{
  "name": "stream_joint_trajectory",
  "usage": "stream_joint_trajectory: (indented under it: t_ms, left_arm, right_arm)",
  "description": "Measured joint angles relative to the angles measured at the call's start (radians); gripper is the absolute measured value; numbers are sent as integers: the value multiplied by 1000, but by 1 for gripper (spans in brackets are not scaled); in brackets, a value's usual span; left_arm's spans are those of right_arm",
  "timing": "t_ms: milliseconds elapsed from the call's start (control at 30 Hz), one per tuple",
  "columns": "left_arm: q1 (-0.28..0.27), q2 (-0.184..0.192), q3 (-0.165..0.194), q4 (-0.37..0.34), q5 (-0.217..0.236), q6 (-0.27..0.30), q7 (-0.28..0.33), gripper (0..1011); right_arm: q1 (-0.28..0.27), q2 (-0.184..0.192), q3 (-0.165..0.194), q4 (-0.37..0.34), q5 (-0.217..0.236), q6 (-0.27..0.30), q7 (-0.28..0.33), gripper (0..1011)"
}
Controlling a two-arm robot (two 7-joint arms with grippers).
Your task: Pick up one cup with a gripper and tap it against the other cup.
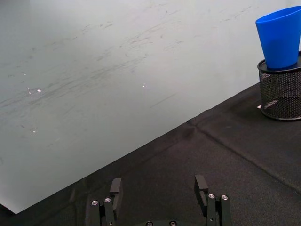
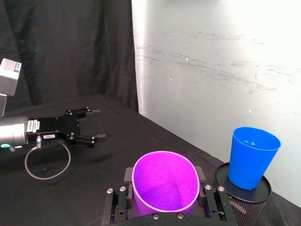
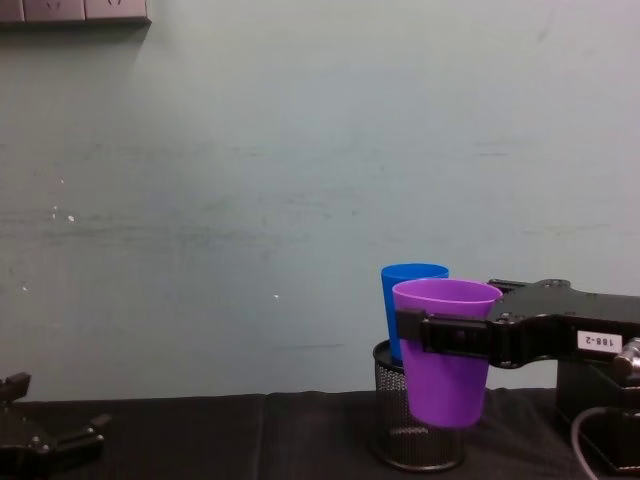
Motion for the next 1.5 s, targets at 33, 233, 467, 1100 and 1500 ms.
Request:
stream_joint_trajectory:
  t_ms: [33,233,467,1100,1500]
  left_arm:
    - [0,0,0,0,0,0,0,1000]
    - [0,0,0,0,0,0,0,1000]
    - [0,0,0,0,0,0,0,1000]
    - [0,0,0,0,0,0,0,1000]
    - [0,0,0,0,0,0,0,1000]
  right_arm:
    - [0,0,0,0,0,0,0,739]
    - [0,-1,0,0,0,0,1,741]
    - [0,-1,1,1,0,-2,1,739]
    - [-2,-2,1,3,-1,-5,2,739]
    - [-2,-2,1,3,-1,-5,3,739]
